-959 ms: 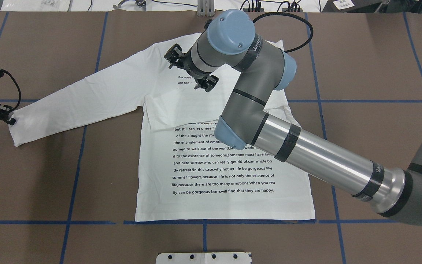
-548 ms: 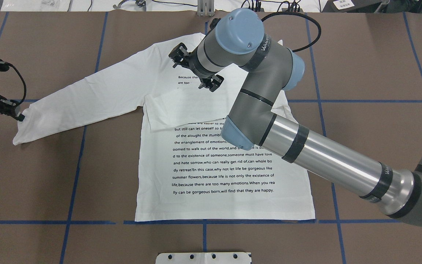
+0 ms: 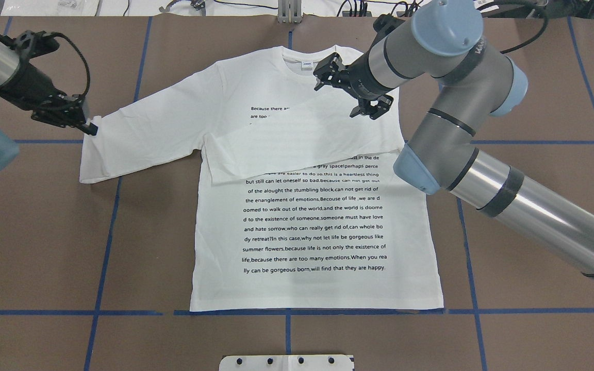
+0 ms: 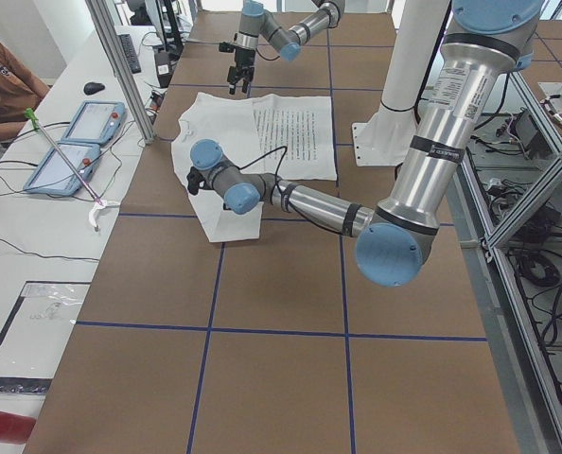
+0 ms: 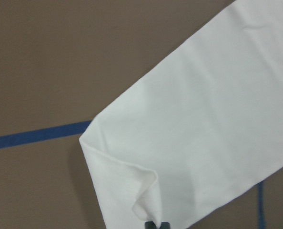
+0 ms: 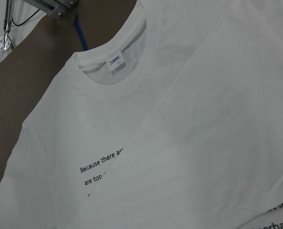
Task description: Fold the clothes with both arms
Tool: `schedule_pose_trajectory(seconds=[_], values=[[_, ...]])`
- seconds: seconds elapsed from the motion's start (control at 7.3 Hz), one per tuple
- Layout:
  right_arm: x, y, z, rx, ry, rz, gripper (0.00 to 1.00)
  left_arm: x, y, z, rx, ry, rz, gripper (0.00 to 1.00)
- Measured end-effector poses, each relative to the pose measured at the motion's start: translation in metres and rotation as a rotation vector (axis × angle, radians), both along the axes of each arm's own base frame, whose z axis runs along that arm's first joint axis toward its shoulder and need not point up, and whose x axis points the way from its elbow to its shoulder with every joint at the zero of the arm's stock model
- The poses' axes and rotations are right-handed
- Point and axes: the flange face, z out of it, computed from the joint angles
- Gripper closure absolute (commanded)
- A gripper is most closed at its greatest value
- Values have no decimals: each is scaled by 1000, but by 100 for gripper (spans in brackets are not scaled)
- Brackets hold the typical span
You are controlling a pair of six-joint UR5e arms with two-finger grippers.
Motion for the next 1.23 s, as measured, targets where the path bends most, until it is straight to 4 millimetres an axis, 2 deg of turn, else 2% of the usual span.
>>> schedule_pose_trajectory(seconds=[0.14, 0.41, 0.55, 0.68, 0.82, 0.96, 1.1, 1.23], values=[[33, -13, 29, 10, 21, -28, 0, 32, 1, -48, -45, 32, 1, 100], [125, -33, 115, 51, 65, -117, 0, 92, 11, -143, -82, 93, 4, 100], [167, -33, 157, 80, 88, -150, 0, 123, 19, -186, -74, 119, -24, 100], [198, -30, 193, 106, 113, -171, 0, 152, 24, -223, -68, 154, -74, 100], [217, -25, 217, 122, 132, -184, 0, 186, 17, -260, -78, 191, -144, 100], [227, -21, 234, 122, 143, -191, 0, 232, 5, -296, -84, 221, -223, 100], [233, -15, 247, 117, 151, -195, 0, 278, -1, -325, -85, 252, -302, 100], [241, -9, 261, 118, 157, -199, 0, 310, 4, -346, -84, 282, -349, 100]])
